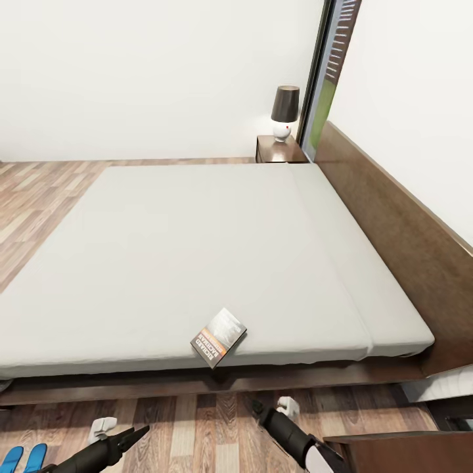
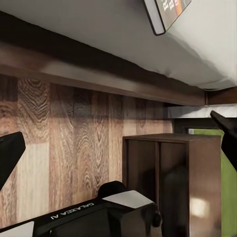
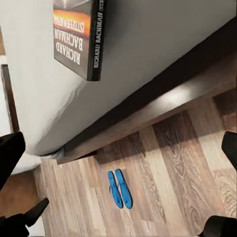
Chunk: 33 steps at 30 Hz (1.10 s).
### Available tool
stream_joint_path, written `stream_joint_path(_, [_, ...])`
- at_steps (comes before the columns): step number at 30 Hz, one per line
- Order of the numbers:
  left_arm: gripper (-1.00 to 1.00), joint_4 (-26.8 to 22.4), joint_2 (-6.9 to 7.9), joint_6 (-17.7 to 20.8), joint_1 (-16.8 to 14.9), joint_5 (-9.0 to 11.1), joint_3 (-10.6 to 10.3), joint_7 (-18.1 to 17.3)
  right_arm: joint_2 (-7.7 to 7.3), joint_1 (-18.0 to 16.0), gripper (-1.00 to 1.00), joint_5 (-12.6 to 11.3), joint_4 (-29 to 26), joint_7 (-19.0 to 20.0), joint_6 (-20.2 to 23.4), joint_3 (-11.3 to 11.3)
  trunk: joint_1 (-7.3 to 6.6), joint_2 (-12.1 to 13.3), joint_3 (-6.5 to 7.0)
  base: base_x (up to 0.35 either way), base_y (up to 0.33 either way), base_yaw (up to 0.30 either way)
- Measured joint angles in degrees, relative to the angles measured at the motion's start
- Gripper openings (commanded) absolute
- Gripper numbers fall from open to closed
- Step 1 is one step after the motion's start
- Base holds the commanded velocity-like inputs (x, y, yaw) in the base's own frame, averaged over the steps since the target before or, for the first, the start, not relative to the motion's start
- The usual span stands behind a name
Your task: In the bedroom, move the book from the bed onto either nightstand, and place the two sandals side by side next to the bed.
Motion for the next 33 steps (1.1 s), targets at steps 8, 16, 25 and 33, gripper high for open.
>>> stream_joint_path(8, [1.00, 0.0, -0.07, 0.0, 0.0, 0.0, 0.0, 0.0, 0.05, 0.0, 1.00, -9.5, -0.1, 9.0, 0.5, 0.1, 0.00, 0.0, 0.00, 0.000, 0.000, 0.000])
stream_joint_path(16, [1.00, 0.0, -0.09, 0.1, 0.0, 0.0, 0.0, 0.0, 0.06, 0.0, 1.00, -10.3, 0.1, 12.2, 2.1, 0.3, 0.00, 0.0, 0.00, 0.000, 0.000, 0.000])
stream_joint_path(25, [1.00, 0.0, -1.29, 0.1, 0.0, -0.1, 0.0, 0.0, 1.02, -2.3, 1.00, -10.5, 0.2, 10.3, 2.2, 1.0, 0.00, 0.0, 0.00, 0.000, 0.000, 0.000])
stream_joint_path(33, [1.00, 0.0, -1.32, 0.1, 0.0, -0.2, -0.1, 0.0, 0.94, -5.8, 1.00, -10.6, 0.7, 5.1, 1.6, 1.4, 0.00, 0.0, 0.00, 0.000, 0.000, 0.000])
